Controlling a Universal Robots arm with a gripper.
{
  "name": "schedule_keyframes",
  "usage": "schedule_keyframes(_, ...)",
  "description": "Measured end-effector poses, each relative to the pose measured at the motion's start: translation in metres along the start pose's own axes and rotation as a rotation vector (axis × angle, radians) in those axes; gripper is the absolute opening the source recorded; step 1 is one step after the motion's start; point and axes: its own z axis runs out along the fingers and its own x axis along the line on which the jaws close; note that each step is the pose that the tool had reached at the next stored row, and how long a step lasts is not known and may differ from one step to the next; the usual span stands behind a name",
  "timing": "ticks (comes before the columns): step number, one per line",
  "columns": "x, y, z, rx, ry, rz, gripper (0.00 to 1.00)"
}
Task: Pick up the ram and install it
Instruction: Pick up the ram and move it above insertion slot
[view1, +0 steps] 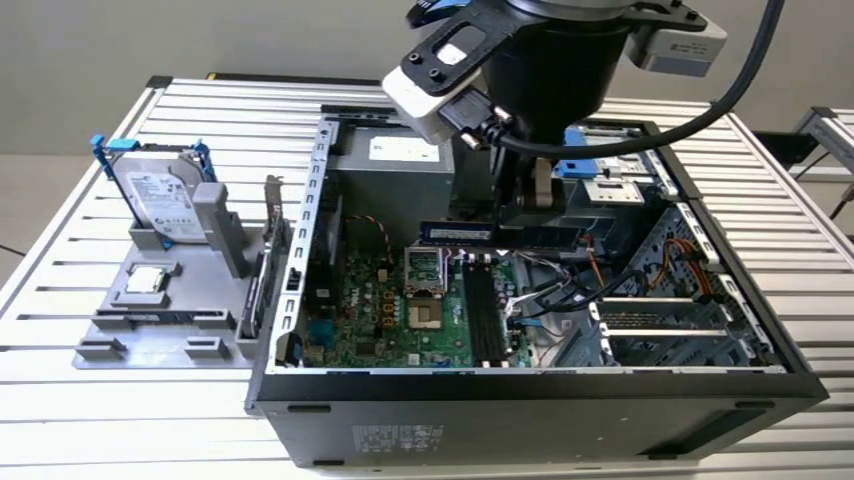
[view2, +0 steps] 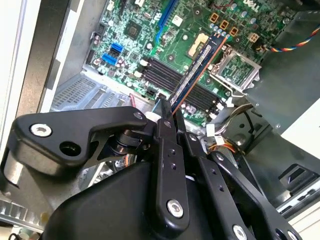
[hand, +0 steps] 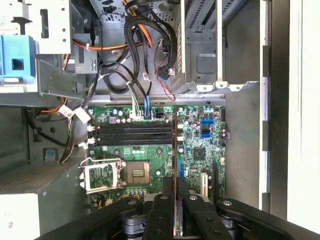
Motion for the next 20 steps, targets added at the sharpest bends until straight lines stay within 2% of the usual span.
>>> schedule_keyframes(4, 0.0002, 0.0045, 0.0001, 0.0002, -0.0001, 0.004, 0.0)
schedule_keyframes(5, 0.0004, 0.0092, 0.0002, 0.0006, -0.0001, 0.008, 0.0)
schedule_keyframes(20, 0.0014, 0.0289, 0.0005, 0.001, -0.0003, 0.015, 0.0)
